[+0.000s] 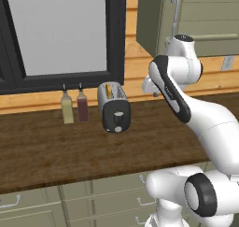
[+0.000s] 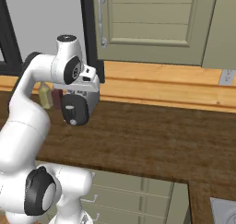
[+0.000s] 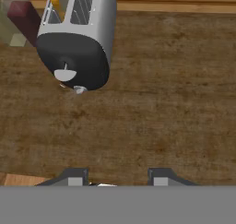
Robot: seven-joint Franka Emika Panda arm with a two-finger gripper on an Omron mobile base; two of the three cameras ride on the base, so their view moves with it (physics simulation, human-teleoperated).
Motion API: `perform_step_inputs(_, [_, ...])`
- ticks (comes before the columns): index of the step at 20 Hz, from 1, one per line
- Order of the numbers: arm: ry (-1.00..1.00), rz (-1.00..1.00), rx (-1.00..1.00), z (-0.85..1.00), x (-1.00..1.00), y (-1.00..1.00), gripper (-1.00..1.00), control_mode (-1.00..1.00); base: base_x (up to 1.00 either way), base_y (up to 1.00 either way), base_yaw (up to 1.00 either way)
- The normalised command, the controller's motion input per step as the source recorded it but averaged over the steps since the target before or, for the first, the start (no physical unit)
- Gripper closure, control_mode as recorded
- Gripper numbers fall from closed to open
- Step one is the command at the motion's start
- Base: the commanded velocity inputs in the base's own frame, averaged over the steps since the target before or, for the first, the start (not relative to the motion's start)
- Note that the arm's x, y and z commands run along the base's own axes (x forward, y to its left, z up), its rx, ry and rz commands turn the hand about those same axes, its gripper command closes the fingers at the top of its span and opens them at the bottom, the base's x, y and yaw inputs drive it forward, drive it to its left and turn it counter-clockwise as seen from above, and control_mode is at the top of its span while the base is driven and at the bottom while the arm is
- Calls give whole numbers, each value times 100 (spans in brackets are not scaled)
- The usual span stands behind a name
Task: Start the toaster. Once the lever pops up, take the bread to the plate on the dining counter.
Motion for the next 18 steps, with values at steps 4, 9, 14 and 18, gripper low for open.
perform_step_inputs(4, [-1,0,0,0,-16,19,-100,-100,0,0,0])
perform_step_inputs(9, [0,0,0,-16,-4,80,-100,-100,0,0,0])
perform_step_inputs(14, [0,0,0,-41,9,84,-100,-100,0,0,0])
perform_step_inputs(18, [-1,0,0,-48,18,64,-100,-100,0,0,0])
